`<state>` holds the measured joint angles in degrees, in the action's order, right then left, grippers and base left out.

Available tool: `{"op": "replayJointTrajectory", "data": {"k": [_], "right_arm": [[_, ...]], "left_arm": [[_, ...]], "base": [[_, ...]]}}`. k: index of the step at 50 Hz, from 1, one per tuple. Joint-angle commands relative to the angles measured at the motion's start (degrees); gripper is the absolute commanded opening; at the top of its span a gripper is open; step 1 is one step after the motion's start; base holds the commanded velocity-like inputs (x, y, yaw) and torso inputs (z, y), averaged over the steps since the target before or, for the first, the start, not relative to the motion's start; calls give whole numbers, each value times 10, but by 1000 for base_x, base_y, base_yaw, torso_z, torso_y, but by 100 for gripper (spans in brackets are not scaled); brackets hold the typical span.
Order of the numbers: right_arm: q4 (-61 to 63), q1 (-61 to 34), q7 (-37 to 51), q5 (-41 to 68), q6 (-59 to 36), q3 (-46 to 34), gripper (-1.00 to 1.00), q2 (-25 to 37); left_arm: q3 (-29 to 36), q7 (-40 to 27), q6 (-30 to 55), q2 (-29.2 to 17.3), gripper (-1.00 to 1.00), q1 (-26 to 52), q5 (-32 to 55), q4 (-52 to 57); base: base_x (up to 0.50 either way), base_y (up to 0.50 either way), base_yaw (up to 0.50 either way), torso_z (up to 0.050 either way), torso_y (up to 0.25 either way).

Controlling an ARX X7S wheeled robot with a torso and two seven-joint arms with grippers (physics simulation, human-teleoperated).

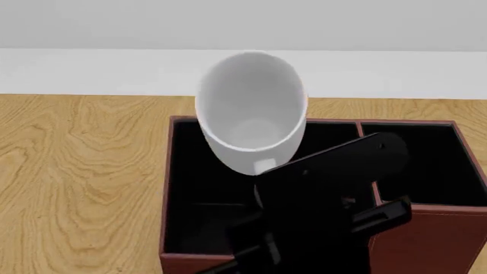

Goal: Pick up the white mug and place it to the right of the caddy.

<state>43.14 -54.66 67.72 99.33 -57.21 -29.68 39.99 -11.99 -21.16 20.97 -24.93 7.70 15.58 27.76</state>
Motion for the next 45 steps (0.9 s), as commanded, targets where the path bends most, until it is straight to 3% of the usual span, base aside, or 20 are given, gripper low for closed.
{"op": "replayJointTrajectory", "data": {"k": [1,45], "right_arm": [[-2,-10,1,17,6,25,-100,29],[-54,-34,-36,56,16,86,-100,143]], "left_arm": [[1,0,-1,-1,100,0,1,-1],[-3,-4,-3,-3,100,1,8,-5]], "base": [[0,0,0,0,0],[0,0,0,0,1]]}}
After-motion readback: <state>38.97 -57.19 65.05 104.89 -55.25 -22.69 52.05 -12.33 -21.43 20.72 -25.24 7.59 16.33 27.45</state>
